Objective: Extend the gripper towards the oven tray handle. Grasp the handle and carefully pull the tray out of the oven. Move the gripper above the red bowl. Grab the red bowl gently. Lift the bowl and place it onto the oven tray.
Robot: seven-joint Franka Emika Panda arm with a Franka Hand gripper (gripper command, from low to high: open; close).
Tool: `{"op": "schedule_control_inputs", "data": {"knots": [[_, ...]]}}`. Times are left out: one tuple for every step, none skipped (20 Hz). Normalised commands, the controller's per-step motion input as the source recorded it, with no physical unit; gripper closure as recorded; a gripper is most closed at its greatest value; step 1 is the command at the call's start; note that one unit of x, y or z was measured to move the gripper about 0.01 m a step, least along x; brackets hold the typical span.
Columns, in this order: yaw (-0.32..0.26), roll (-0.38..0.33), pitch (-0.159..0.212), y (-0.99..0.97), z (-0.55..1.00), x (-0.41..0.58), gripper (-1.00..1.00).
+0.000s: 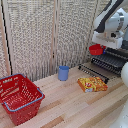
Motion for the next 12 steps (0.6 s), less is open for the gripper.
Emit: {"op": "schedule_control_inputs", "data": {"knots": [[-0.070,0.044,-0.015,-0.87,0.03,0.146,1.00],[-0.069,0.046,-0.021,-0.87,0.06,0.137,1.00],[-0.065,0.054,-0.032,-0.86,0.11,0.143,1.00],[-0.064,0.057,-0.031,-0.85,0.11,0.140,1.00],[-0.065,0.059,-0.029,-0.85,0.12,0.120,1.00],[-0.061,0.055,-0.032,-0.82,0.14,0.083,1.00],[-0.042,0.044,-0.028,-0.74,0.10,0.031,1.00],[0.000,0.029,0.000,-0.63,0.00,0.000,1.00],[0.000,0.004,0.000,-0.50,0.03,0.000,1.00],[0.000,0.000,0.000,-0.41,0.00,-0.009,1.00],[0.000,0.000,0.000,-0.29,0.01,0.000,1.00],[0.000,0.000,-0.007,-0.18,0.00,0.000,1.00]]}}
